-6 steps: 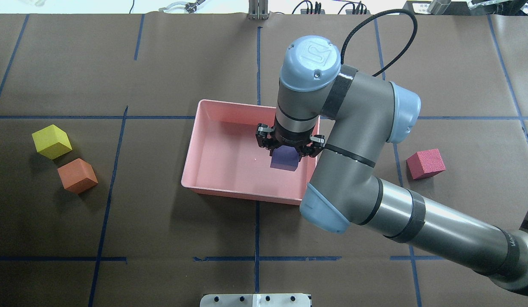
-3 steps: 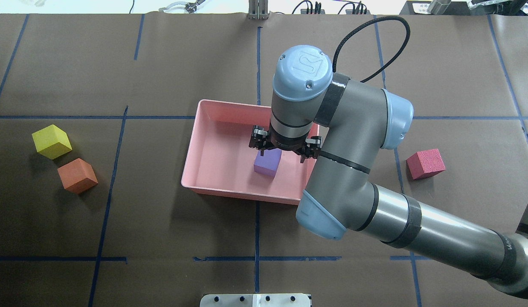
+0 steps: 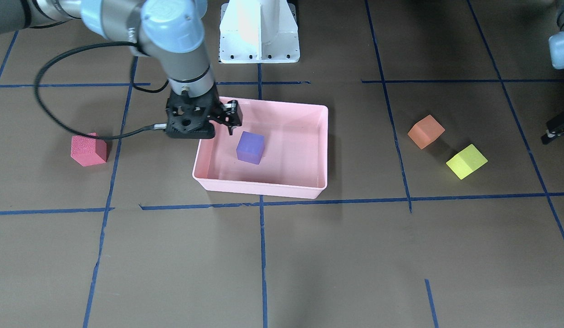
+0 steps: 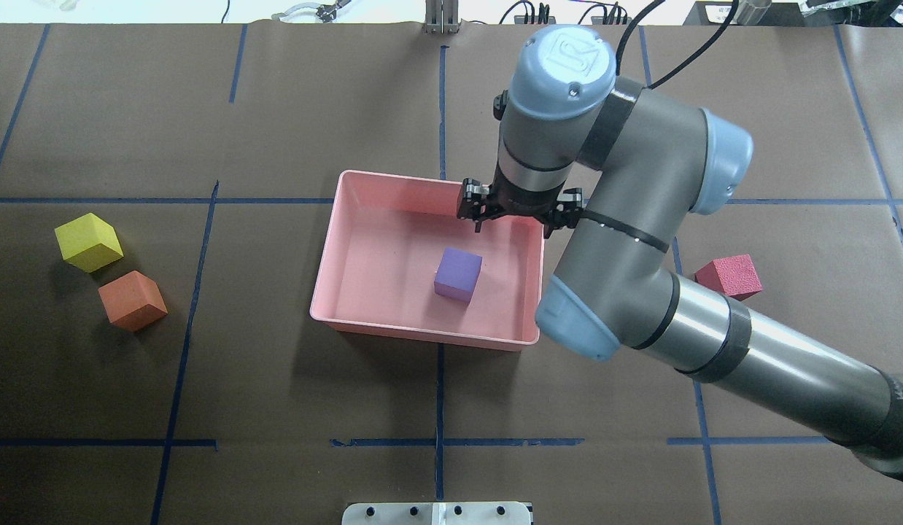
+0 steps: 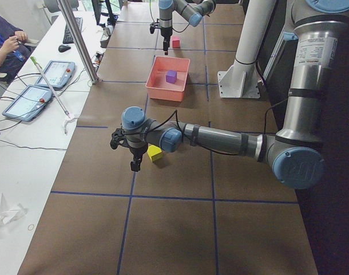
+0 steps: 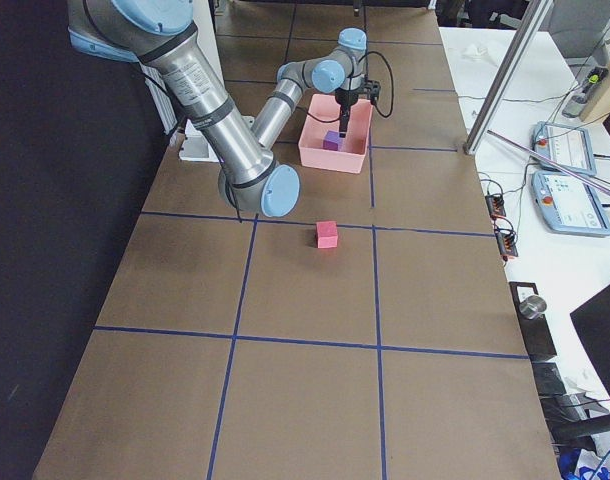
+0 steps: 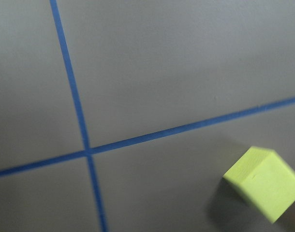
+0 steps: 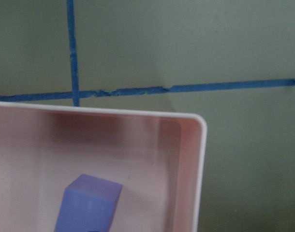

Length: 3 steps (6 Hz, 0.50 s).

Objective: Place blocks into pink bin with both arms
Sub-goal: 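Raise the right gripper away while the left gripper grasps the yellow cube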

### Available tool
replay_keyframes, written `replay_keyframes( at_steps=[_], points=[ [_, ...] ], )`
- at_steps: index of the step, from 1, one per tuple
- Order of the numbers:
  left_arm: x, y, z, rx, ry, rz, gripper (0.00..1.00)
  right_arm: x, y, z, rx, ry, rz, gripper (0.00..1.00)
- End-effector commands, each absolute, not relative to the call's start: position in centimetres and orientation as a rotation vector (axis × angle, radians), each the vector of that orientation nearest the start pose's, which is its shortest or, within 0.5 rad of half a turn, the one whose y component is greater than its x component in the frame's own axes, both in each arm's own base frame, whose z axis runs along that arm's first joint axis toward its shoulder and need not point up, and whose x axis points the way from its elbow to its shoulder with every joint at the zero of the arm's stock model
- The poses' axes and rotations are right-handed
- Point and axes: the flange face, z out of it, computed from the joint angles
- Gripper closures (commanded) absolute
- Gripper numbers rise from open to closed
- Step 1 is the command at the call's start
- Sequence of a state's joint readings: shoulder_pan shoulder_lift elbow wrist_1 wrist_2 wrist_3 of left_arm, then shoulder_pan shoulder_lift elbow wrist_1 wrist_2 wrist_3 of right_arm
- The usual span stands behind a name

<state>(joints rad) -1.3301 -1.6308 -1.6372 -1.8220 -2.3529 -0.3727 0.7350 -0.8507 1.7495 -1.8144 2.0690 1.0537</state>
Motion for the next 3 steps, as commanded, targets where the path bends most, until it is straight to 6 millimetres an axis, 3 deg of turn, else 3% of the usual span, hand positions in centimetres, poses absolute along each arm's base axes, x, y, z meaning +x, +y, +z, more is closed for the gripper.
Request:
replay_keyframes(
  at_steps=[1,3],
  points=[
    [11.7,-52.4,56.0,-0.031,0.879,-0.222,0.0,-35.1,-55.1,22.4,0.031,-0.809,-0.058,0.0],
    [18.4,-51.1,55.7,-0.077,0.832,-0.379,0.0,-27.3,-58.5,27.3,0.115,-0.775,-0.189,0.0]
  ],
)
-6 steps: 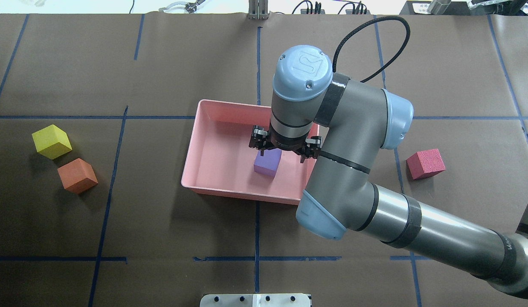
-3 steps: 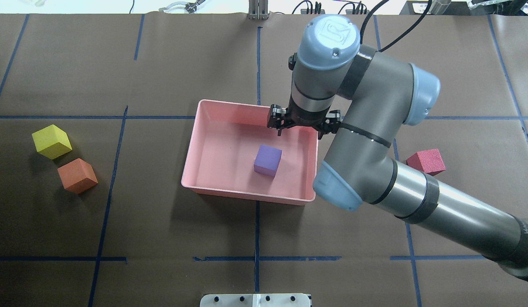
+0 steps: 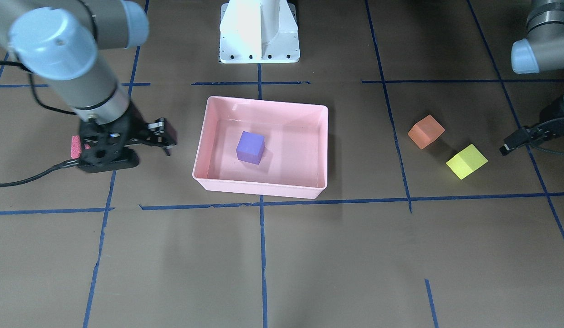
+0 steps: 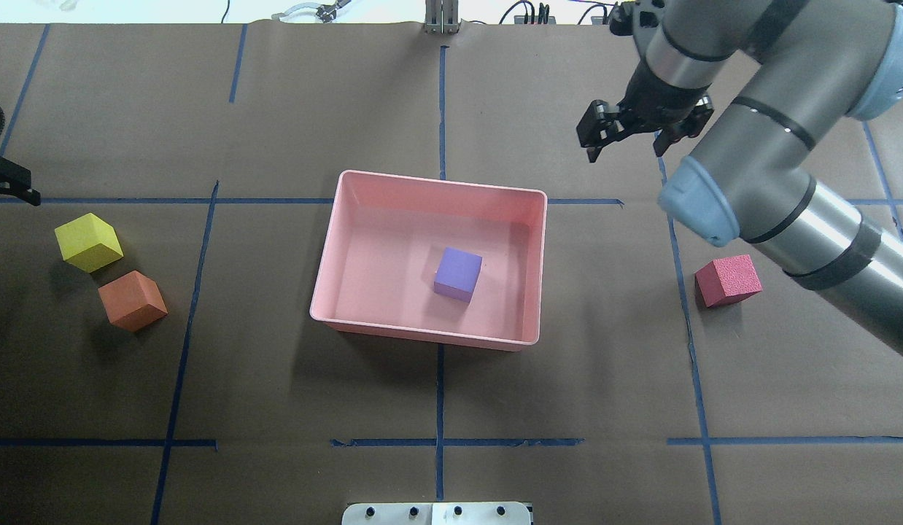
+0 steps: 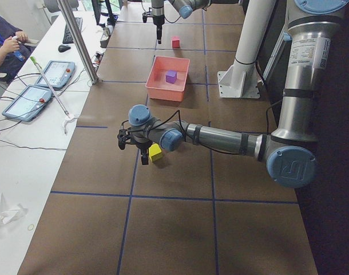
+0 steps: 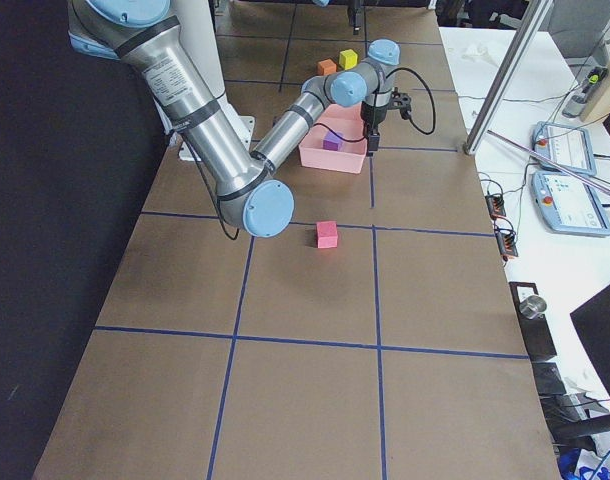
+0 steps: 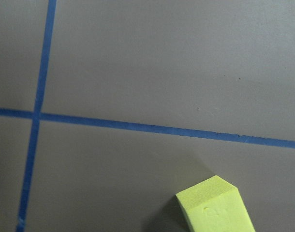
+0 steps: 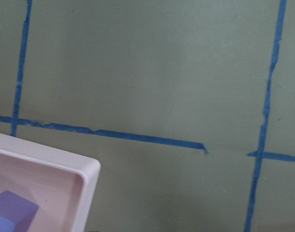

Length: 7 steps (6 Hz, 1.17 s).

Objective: Place blocks into pink bin with both arms
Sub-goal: 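Raise the right gripper away while the left gripper grasps the yellow cube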

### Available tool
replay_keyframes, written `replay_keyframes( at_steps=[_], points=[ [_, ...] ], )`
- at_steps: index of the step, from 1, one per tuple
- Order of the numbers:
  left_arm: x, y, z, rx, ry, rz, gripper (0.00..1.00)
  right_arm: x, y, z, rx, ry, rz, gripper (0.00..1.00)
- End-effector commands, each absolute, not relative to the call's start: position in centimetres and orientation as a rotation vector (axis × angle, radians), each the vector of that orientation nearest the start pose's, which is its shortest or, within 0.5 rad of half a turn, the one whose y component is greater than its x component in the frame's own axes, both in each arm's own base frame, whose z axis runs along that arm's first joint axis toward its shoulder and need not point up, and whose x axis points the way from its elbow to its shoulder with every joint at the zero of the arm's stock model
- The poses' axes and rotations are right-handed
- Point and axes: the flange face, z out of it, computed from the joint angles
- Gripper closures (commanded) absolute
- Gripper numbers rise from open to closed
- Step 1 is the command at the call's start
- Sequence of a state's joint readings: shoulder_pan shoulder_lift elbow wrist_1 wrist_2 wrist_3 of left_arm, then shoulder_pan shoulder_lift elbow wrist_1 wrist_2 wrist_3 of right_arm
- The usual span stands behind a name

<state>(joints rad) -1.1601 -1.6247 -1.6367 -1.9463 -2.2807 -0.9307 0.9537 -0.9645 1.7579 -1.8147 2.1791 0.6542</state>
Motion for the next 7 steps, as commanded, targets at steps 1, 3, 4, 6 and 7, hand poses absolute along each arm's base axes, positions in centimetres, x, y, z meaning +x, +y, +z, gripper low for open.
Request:
replay_keyframes(
  at_steps=[1,3,4,6,7],
  points=[
    [20.9,-50.3,55.8,-0.102,0.823,-0.388,0.0,-24.9,-59.3,29.4,0.132,-0.754,-0.219,0.0],
    [21.9,-50.1,56.4,-0.118,0.814,-0.377,0.0,-24.1,-59.5,29.9,0.138,-0.747,-0.23,0.0],
    [22.7,-50.1,57.1,-0.132,0.803,-0.369,0.0,-24.2,-59.4,29.9,0.14,-0.749,-0.232,0.0],
    [24.5,-50.2,58.1,-0.156,0.787,-0.351,0.0,-24.2,-59.4,30.0,0.141,-0.747,-0.232,0.0],
    [24.8,-50.4,58.5,-0.162,0.782,-0.353,0.0,-24.2,-59.4,30.0,0.141,-0.747,-0.232,0.0]
  ],
)
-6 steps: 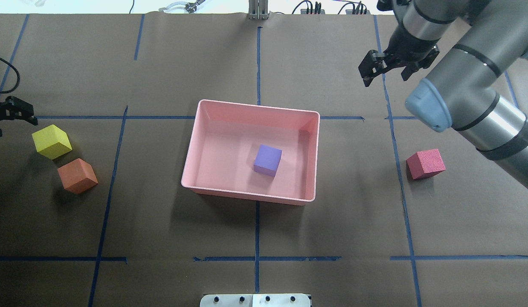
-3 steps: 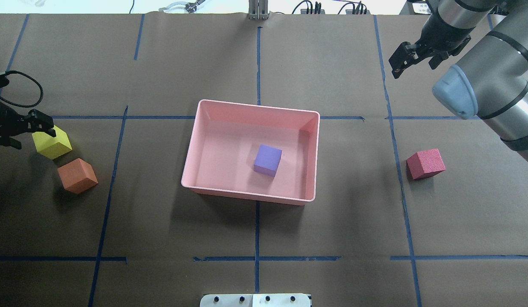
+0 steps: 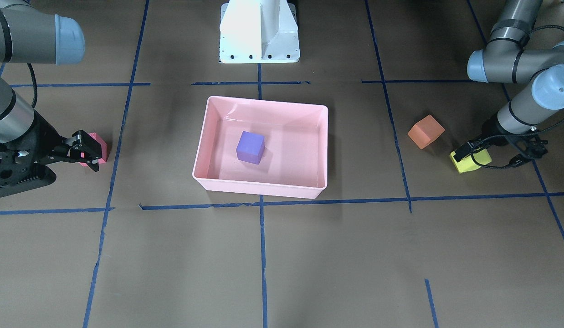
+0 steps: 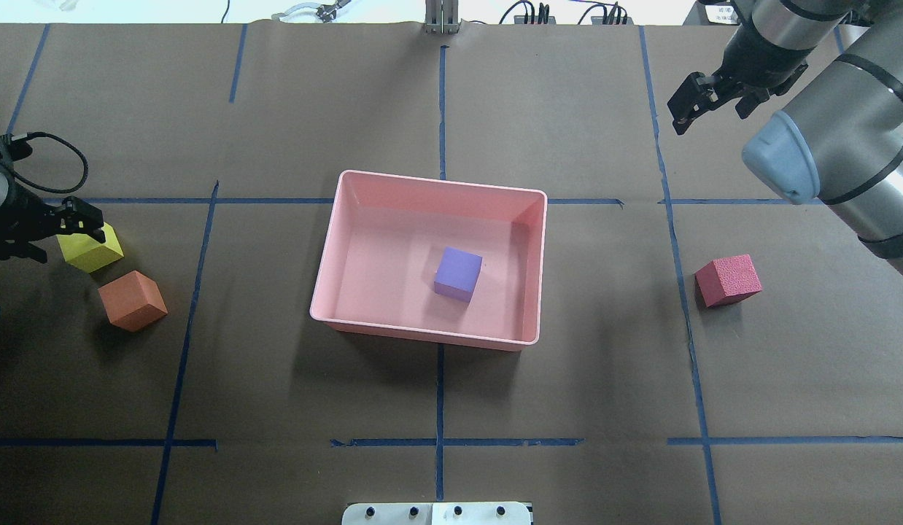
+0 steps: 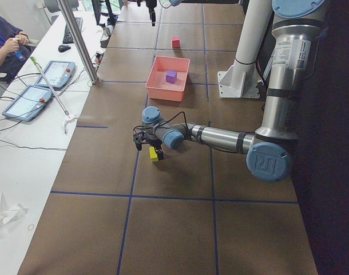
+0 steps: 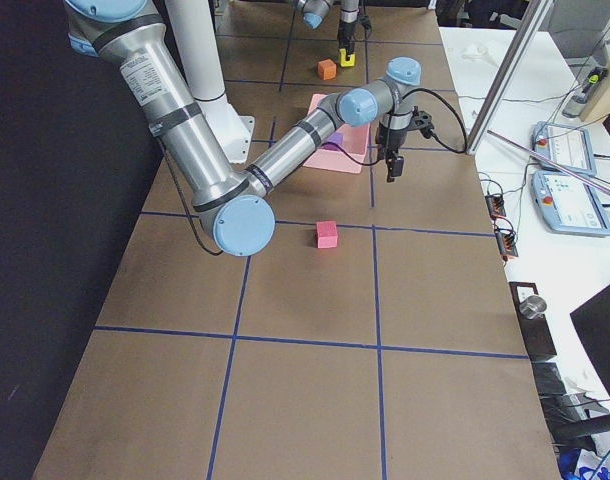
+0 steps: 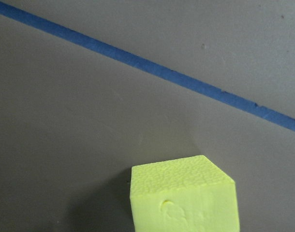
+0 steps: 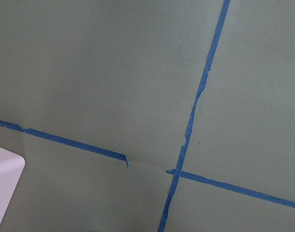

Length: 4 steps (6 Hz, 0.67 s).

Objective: Place blocks into pink bin with both arms
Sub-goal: 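Raise the right gripper away while the left gripper grasps the yellow cube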

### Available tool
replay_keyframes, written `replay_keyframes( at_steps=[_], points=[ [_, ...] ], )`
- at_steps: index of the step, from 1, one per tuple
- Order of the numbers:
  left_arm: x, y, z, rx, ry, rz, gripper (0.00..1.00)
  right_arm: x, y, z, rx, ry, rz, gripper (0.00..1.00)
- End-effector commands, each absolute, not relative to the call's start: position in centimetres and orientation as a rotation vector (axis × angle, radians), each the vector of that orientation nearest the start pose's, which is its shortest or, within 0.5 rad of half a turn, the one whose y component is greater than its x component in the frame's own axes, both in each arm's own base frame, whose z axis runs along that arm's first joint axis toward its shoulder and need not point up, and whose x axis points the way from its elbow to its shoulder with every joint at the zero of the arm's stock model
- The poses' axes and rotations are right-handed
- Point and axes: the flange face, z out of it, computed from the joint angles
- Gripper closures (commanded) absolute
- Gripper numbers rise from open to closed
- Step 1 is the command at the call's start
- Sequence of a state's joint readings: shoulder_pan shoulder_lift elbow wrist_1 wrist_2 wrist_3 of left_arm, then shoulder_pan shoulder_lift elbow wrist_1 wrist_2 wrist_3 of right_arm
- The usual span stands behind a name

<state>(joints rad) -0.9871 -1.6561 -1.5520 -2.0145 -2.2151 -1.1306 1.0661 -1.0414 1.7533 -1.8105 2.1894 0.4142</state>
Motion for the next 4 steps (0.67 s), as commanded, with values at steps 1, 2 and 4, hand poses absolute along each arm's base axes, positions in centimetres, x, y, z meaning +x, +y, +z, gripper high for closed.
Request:
replay_keyframes(
  at_steps=[1,2,4],
  points=[
    [24.83,-50.54,58.59,-0.162,0.781,-0.352,0.0,-24.18,-59.4,29.94,0.142,-0.748,-0.233,0.0],
    [24.83,-50.54,58.83,-0.166,0.778,-0.353,0.03,-24.16,-59.37,29.88,0.144,-0.749,-0.233,0.0],
    [24.84,-50.53,58.33,-0.157,0.786,-0.343,0.57,-24.06,-59.19,30.41,0.138,-0.746,-0.231,0.0]
  ],
)
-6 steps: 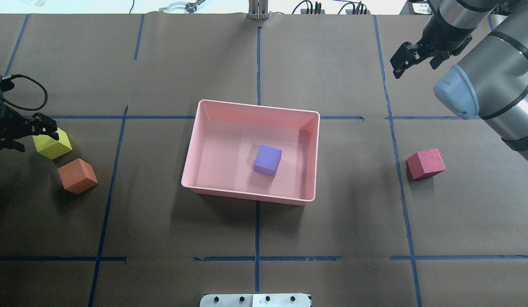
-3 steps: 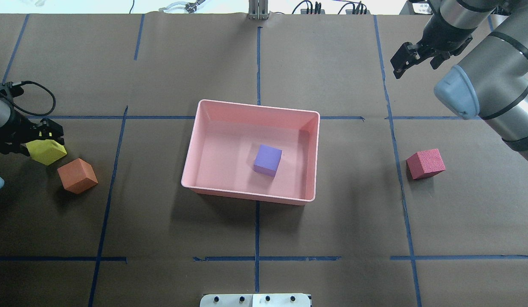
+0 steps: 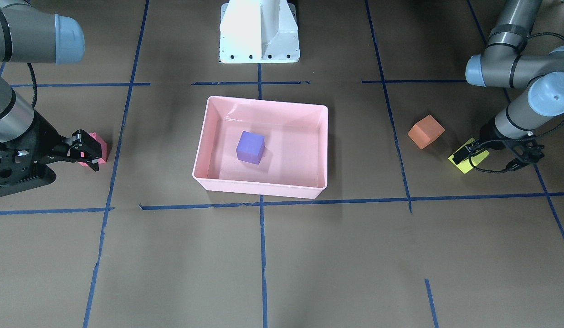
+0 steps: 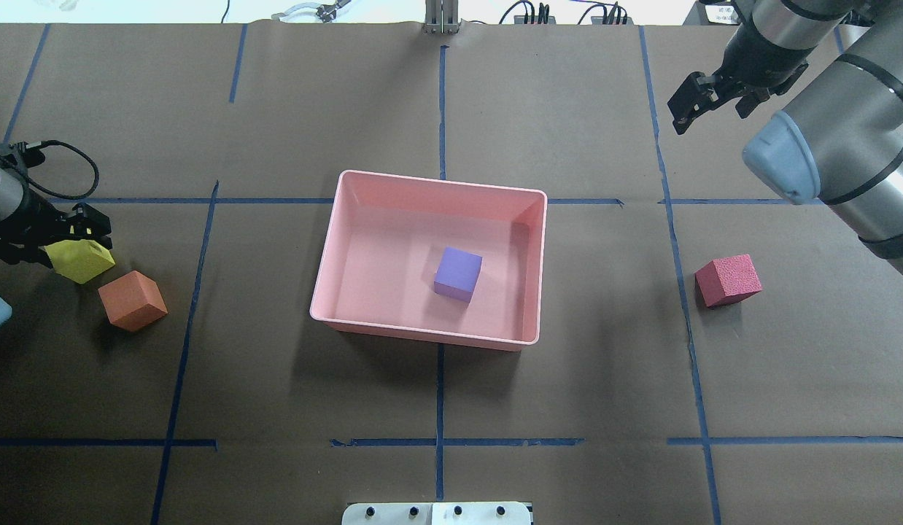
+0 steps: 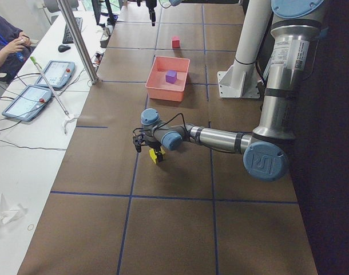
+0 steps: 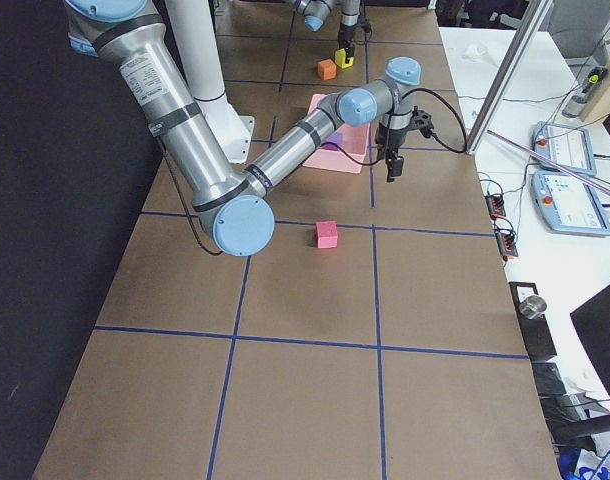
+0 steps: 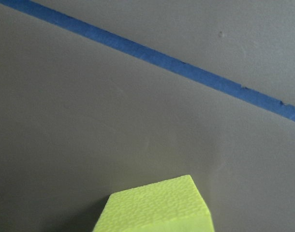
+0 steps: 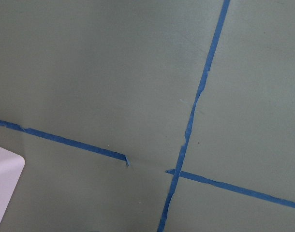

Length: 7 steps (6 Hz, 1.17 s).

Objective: Place blocks into pink bin with both arms
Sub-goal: 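Raise the right gripper away while the left gripper grasps the yellow cube, then carry the yellow cube into the pink bin and release it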

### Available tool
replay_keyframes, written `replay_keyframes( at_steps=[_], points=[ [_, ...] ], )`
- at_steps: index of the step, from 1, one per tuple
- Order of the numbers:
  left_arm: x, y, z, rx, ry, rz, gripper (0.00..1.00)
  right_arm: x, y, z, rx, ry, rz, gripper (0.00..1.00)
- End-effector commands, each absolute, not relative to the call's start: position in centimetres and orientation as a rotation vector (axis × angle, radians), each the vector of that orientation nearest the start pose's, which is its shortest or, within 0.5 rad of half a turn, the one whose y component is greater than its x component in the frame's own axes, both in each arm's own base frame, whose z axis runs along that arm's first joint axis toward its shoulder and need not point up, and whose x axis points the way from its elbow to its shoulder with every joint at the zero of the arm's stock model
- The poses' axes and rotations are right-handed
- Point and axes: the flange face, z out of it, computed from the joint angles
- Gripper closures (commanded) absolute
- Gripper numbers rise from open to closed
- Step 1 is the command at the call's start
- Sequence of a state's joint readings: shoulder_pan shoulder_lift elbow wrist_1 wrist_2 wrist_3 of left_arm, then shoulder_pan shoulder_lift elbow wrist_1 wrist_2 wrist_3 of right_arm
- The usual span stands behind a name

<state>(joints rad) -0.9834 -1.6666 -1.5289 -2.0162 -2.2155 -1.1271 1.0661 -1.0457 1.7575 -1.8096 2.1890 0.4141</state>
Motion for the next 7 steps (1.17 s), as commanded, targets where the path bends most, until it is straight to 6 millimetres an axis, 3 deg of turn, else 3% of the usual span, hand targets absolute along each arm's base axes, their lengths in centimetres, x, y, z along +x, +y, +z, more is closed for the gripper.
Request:
replay_keyframes(
  at_steps=[1,2,4,6,7],
  points=[
    [24.8,-50.5,56.3,-0.137,0.812,-0.33,0.69,-24.1,-59.2,30.6,0.135,-0.746,-0.231,0.0],
    [24.9,-50.9,53.3,-0.099,0.848,-0.311,0.69,-24.1,-59.2,30.6,0.137,-0.747,-0.232,0.0],
    [26.0,-53.8,44.2,0.02,0.952,-0.27,0.68,-23.4,-58.3,32.7,0.137,-0.734,-0.28,0.0],
    [27.4,-55.6,32.7,0.129,1.055,-0.208,0.66,-19.6,-55.4,36.6,0.152,-0.71,-0.339,0.0],
    [28.6,-56.0,25.4,0.113,1.048,-0.204,0.65,-17.8,-53.3,38.8,0.146,-0.698,-0.355,0.0]
  ],
)
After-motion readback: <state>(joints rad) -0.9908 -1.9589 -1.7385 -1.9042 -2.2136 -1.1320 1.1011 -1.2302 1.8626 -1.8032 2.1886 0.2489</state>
